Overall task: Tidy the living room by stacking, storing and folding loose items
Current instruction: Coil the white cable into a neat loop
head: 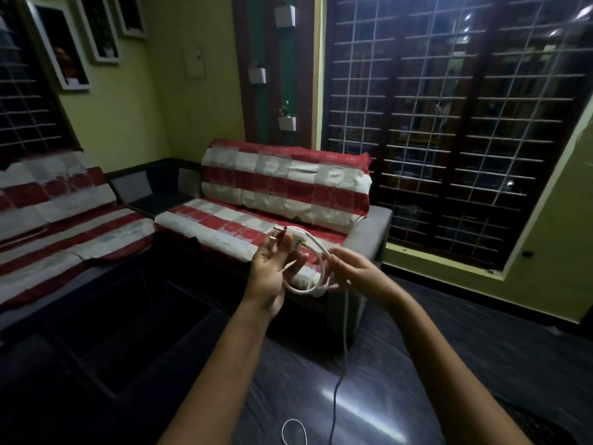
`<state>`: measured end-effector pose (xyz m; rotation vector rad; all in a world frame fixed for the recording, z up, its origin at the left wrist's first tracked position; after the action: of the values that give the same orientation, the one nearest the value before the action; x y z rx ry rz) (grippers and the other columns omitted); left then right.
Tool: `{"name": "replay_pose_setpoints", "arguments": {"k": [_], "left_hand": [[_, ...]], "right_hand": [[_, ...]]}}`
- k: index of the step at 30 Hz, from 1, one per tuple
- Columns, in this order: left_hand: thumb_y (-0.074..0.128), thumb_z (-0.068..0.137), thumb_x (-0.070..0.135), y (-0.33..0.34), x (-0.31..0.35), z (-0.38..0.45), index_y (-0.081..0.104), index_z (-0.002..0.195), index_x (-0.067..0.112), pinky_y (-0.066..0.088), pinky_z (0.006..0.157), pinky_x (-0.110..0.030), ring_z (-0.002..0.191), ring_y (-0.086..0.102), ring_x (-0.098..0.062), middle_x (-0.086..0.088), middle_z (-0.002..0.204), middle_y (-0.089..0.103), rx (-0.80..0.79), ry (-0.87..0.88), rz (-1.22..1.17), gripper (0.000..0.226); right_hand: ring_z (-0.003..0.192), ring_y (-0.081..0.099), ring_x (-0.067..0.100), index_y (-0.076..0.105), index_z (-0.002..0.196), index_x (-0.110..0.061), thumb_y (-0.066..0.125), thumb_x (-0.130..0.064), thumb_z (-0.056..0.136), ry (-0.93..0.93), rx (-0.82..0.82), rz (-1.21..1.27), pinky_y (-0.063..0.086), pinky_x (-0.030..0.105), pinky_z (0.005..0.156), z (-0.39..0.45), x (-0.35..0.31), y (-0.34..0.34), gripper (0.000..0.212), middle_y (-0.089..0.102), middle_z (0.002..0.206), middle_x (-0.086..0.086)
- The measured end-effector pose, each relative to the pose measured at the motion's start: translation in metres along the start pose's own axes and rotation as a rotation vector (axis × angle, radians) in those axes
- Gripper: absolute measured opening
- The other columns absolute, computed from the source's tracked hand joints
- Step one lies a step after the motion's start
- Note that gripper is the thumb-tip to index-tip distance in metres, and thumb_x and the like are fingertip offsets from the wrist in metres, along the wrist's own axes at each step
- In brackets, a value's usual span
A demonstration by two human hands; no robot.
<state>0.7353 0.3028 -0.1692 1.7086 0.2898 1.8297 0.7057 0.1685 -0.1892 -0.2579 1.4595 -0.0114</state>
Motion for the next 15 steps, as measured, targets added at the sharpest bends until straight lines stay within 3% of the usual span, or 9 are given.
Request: {"name": "replay_pose_setpoints", "arguments": {"k": [2, 5, 8, 11, 13, 15], "left_hand": [[0.049, 0.096, 0.011, 0.004, -0.003, -0.003, 0.060, 0.091, 0.015, 0.056, 0.053, -0.024, 0.060, 0.066, -0.009, -0.003, 0.076, 0.068, 0.033, -0.014, -0.118, 0.012], [0.058, 0.090, 0.015, 0.004, -0.011, -0.008, 0.062, 0.092, 0.014, 0.056, 0.053, -0.027, 0.066, 0.068, -0.015, -0.008, 0.084, 0.068, 0.087, 0.006, -0.092, 0.004], [0.065, 0.084, 0.011, -0.003, -0.011, -0.007, 0.066, 0.088, 0.014, 0.054, 0.055, -0.022, 0.066, 0.066, -0.010, 0.003, 0.074, 0.071, 0.050, -0.029, 0.032, 0.005], [0.074, 0.076, 0.007, -0.009, -0.005, -0.008, 0.066, 0.094, 0.014, 0.056, 0.061, -0.023, 0.070, 0.064, -0.016, 0.001, 0.077, 0.071, -0.067, -0.039, 0.295, 0.020], [0.081, 0.072, 0.021, -0.008, 0.003, -0.006, 0.061, 0.108, 0.024, 0.058, 0.073, -0.033, 0.082, 0.068, -0.021, -0.005, 0.096, 0.070, -0.185, -0.013, 0.521, 0.041], [0.072, 0.071, 0.058, 0.003, 0.015, -0.003, 0.059, 0.112, 0.037, 0.057, 0.081, -0.036, 0.093, 0.069, -0.014, 0.000, 0.105, 0.069, -0.298, 0.012, 0.728, 0.048]], "right_hand": [[0.095, 0.059, 0.029, 0.059, 0.112, -0.030, 0.058, -0.046, 0.086, -0.071, 0.029, 0.026, 0.053, 0.043, 0.083, 0.001, -0.003, 0.011, 0.031, 0.061, 0.110, 0.015], [0.081, 0.062, 0.016, 0.059, 0.103, -0.027, 0.056, -0.029, 0.093, -0.191, 0.214, -0.106, 0.051, 0.040, 0.075, 0.005, -0.017, 0.013, 0.010, 0.065, 0.089, -0.001], [0.069, 0.055, 0.020, 0.062, 0.098, -0.018, 0.053, -0.024, 0.096, -0.229, 0.314, -0.044, 0.044, 0.036, 0.065, -0.001, -0.026, 0.001, 0.011, 0.059, 0.078, 0.006], [0.066, 0.053, -0.001, 0.061, 0.092, -0.020, 0.053, -0.017, 0.097, -0.228, 0.280, -0.203, 0.042, 0.019, 0.063, -0.004, -0.037, -0.006, 0.010, 0.058, 0.075, -0.008], [0.077, 0.058, 0.004, 0.062, 0.094, -0.018, 0.054, -0.016, 0.096, -0.195, 0.236, -0.319, 0.048, 0.027, 0.071, -0.003, -0.041, -0.008, 0.008, 0.062, 0.084, -0.007], [0.089, 0.062, 0.010, 0.063, 0.104, -0.012, 0.056, -0.016, 0.095, -0.153, 0.143, -0.401, 0.052, 0.034, 0.085, -0.003, -0.046, -0.002, 0.012, 0.065, 0.094, -0.002]]}}
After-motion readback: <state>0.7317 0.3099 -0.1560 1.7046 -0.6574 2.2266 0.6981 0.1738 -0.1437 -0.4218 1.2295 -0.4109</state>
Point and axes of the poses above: each hand's wrist, its own z-axis towards the middle knuckle, its own y-axis out of the palm, x = y × z, the point moved 9 cm from there along z, towards the middle knuckle
